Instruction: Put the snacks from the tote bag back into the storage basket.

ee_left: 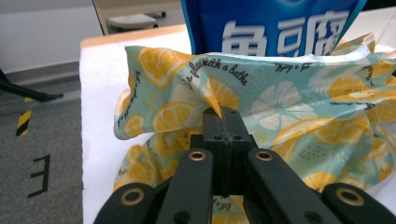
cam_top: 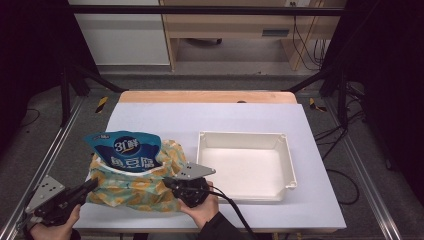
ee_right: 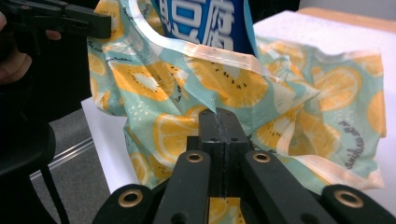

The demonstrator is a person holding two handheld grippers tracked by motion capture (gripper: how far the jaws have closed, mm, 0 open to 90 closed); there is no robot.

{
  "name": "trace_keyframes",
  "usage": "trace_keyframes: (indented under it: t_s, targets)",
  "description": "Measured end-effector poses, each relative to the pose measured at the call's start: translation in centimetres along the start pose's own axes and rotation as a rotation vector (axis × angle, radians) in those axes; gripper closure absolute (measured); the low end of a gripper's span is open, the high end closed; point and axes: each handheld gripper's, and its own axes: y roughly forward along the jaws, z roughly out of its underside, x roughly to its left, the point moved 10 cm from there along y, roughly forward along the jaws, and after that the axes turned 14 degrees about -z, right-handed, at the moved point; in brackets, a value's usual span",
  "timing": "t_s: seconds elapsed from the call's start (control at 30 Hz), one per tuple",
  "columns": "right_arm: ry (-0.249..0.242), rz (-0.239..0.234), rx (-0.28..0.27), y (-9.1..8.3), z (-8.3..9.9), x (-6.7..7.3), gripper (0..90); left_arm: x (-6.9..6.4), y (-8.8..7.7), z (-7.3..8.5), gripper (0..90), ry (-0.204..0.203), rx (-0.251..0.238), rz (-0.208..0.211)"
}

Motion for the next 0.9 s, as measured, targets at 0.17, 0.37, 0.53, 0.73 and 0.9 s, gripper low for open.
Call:
trace_keyframes:
  t_s: [0.17,0.37,0.53,0.73,0.9]
  targets:
    - [0.023,-0.002,0.008,0.3,1.2,-0.2,90.0,-0.2,0.5,1.1,90.0,0.007,0.028,0.005]
    - [0.042,0.001,0.015,0.7,2.2,-0.4,90.0,-0.6,1.2,2.3,90.0,0.029,0.056,0.022]
    - [0.051,0.011,0.031,1.3,3.1,-0.6,90.0,-0.7,1.8,3.3,90.0,0.05,0.085,0.028]
    - [0.054,0.024,0.051,2.0,4.0,-0.7,90.0,-0.6,2.3,4.3,90.0,0.062,0.102,0.038]
    - [0.052,0.037,0.074,2.5,4.9,-0.8,90.0,-0.6,2.7,5.0,89.9,0.091,0.124,0.035]
